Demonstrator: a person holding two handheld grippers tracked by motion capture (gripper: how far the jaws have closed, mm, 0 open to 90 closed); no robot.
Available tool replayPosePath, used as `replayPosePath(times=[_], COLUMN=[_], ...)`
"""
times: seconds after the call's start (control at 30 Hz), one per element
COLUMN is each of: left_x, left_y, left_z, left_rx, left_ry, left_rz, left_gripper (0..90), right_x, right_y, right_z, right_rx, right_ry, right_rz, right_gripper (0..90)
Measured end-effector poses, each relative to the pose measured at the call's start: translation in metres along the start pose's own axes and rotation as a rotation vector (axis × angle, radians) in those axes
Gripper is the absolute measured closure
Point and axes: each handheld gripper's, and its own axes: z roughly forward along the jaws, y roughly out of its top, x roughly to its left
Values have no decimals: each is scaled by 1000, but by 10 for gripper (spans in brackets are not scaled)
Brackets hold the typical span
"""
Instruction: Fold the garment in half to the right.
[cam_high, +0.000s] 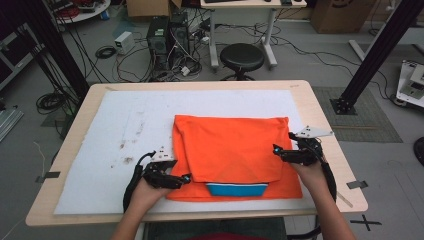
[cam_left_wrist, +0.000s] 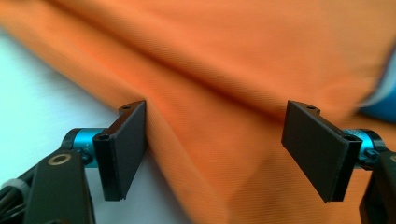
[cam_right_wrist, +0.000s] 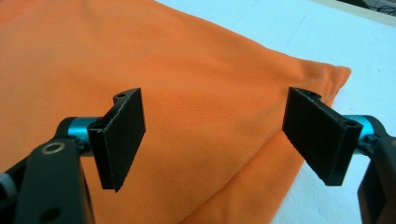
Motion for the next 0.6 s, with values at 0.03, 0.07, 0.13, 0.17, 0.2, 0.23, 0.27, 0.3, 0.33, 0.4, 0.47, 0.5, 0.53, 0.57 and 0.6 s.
replayPosePath(times=[0.03,0.07,0.13,0.17,0.2,0.23,0.27,0.3,0.33,0.4,0.47,0.5,0.53,0.57,0.6], left_x=[-2,-7,-11,-12,-12,-13,-15,-18,-21,-26,-29,-29,-30,-29,-28], left_y=[1,2,6,8,9,10,11,11,11,9,6,5,4,3,3], left_z=[1,4,7,9,11,13,14,15,16,16,15,13,11,10,9], left_rx=[-2,-9,-9,-7,-6,-3,6,13,18,27,16,14,14,14,14], left_ry=[-13,-24,-26,-23,-19,-3,23,51,75,117,122,121,128,135,128], left_rz=[4,8,24,22,15,18,37,66,87,139,160,175,183,194,198], left_gripper=[249,250,262,277,297,331,378,419,444,482,542,584,652,727,771], right_x=[0,0,-1,-1,-1,-1,0,0,0,0,-1,0,0,-1,-1], right_y=[0,0,-1,-1,-1,0,0,0,0,0,0,0,0,0,0], right_z=[1,1,2,2,2,2,2,3,3,2,2,2,1,1,0], right_rx=[3,4,4,7,7,6,7,6,6,8,7,3,4,4,2], right_ry=[0,-2,0,1,0,0,-1,-2,-4,-7,-7,-8,-7,-6,-5], right_rz=[0,0,2,-1,-1,0,1,-1,-6,-9,-8,-4,-5,-5,-5], right_gripper=[217,218,217,218,217,218,217,217,217,217,218,217,217,217,217])
